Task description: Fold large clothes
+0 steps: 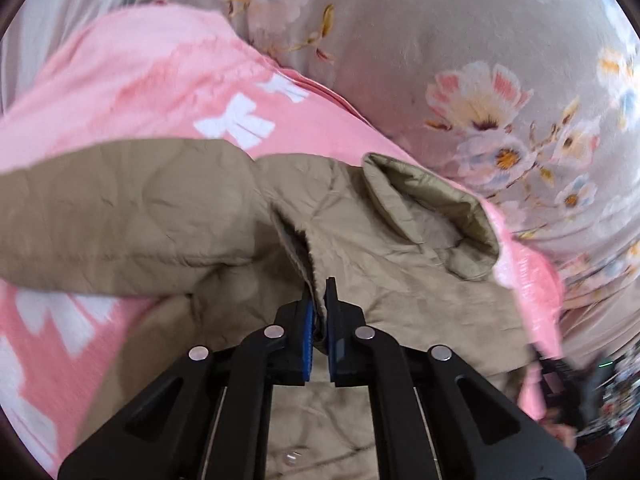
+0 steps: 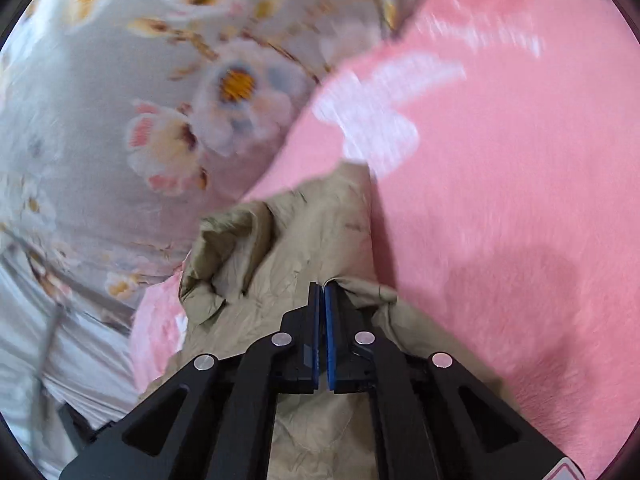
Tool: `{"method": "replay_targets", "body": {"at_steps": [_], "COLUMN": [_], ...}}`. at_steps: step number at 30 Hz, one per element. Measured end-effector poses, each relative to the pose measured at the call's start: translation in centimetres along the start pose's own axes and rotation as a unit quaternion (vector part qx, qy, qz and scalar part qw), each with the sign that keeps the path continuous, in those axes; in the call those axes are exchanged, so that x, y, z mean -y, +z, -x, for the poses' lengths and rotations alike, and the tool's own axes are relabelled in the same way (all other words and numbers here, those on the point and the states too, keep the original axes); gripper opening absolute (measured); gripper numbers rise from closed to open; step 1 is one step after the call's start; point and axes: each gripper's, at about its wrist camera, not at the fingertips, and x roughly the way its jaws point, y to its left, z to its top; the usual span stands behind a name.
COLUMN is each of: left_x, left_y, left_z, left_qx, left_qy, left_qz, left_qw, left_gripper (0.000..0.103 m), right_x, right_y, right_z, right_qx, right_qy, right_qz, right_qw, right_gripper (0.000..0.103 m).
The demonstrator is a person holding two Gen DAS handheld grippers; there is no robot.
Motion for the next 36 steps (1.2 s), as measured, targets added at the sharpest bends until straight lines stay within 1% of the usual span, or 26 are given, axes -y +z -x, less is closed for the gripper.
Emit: {"method": "replay_targets", "body": {"at_steps": [1,2,4,5,6,8,9,11,13,14,16,17,19,20,22,24,26,27,28,29,31,35,36], "left_x": [-0.1,-0.3,-0.9,-1.0,-1.3,-1.0,-0.8,-0.7,-0.3,-0.3,-0.5,-0.2,-0.2,-0.1,-0.2,-0.4,-0.8,-0.9,-1.0,-1.0,-1.0,-1.3,-1.4], "left_y": [-0.3,-1.1,-2.6,-3.0,-3.6,-3.9,-4.1,-4.4,-4.8,-4.9,-5.1,-5.1,-5.1,-5.1,-5.2,-5.2,-5.1,-5.1,-5.1,-5.1,-5.1,-5.1,-5.0], "left_z": [-0.7,-2.3,-4.9,-5.5,-5.8,-5.7,-5.7,-5.6,-5.6,-5.4,-5.2,-5.3,-5.3,-5.3,-5.3,-5.2,-5.0,-5.0,-5.0,-5.0,-5.0,-5.0,-5.0], "left_qx": [-0.007,-0.023,-0.055,-0.059,-0.051,-0.042,-0.038,-0.028,-0.019,-0.013,-0.007,-0.005,-0.002,-0.001,0.0,0.002,0.003,0.004,0.004,0.004,0.004,0.005,0.005], "left_qy": [0.01,0.029,0.049,0.049,0.049,0.059,0.065,0.074,0.081,0.084,0.083,0.082,0.079,0.079,0.078,0.072,0.062,0.058,0.056,0.055,0.054,0.046,0.043], "left_qz": [-0.01,-0.019,-0.022,-0.023,-0.031,-0.047,-0.056,-0.069,-0.079,-0.082,-0.082,-0.082,-0.08,-0.08,-0.079,-0.073,-0.062,-0.058,-0.056,-0.055,-0.054,-0.047,-0.044], "left_qw": [0.9999,0.9991,0.997,0.9968,0.997,0.9962,0.9956,0.9945,0.9934,0.993,0.9931,0.9933,0.9937,0.9937,0.9938,0.9947,0.9962,0.9966,0.9969,0.997,0.9971,0.9978,0.9981], "left_gripper": [0.004,0.004,0.005,0.005,0.005,0.005,0.006,0.006,0.006,0.006,0.006,0.006,0.006,0.006,0.006,0.006,0.007,0.007,0.007,0.007,0.008,0.008,0.008], "right_x": [-0.4,-0.6,-0.3,0.2,0.7,1.0,0.6,-0.1,-0.6,-0.9,-2.2,-3.7,-6.7,-8.5,-12.4,-15.2,-16.7,-17.2,-17.4,-17.5,-17.4,-17.2,-17.3], "right_y": [-0.4,-0.6,-1.8,-2.4,-2.7,-2.8,-2.8,-3.1,-3.4,-3.6,-4.2,-4.6,-5.8,-6.6,-8.7,-10.9,-12.4,-13.3,-14.2,-15.3,-16.7,-17.4,-17.7], "right_z": [-0.1,-0.6,-2.9,-4.0,-4.5,-4.7,-4.9,-4.9,-3.7,-2.3,0.3,1.6,2.2,1.9,0.4,-1.9,-3.8,-5.0,-6.2,-7.1,-7.9,-8.4,-8.6], "right_qx": [-0.004,-0.014,-0.052,-0.073,-0.083,-0.085,-0.088,-0.087,-0.078,-0.061,-0.016,0.002,-0.001,-0.011,-0.038,-0.055,-0.079,-0.099,-0.115,-0.121,-0.122,-0.119,-0.114], "right_qy": [-0.027,-0.051,-0.121,-0.142,-0.142,-0.147,-0.16,-0.176,-0.195,-0.211,-0.23,-0.224,-0.184,-0.162,-0.115,-0.095,-0.08,-0.073,-0.075,-0.089,-0.107,-0.116,-0.121], "right_qz": [0.024,0.042,0.081,0.094,0.093,0.092,0.11,0.132,0.143,0.14,0.139,0.153,0.186,0.209,0.26,0.294,0.303,0.304,0.308,0.321,0.336,0.339,0.345], "right_qw": [0.999,0.998,0.988,0.983,0.982,0.981,0.977,0.972,0.967,0.965,0.963,0.963,0.965,0.964,0.958,0.949,0.946,0.945,0.942,0.935,0.928,0.926,0.924], "right_gripper": [0.001,0.001,0.001,0.001,0.0,0.0,0.0,0.0,0.0,0.002,0.01,0.015,0.014,0.014,0.014,0.014,0.014,0.013,0.012,0.011,0.011,0.011,0.011]}}
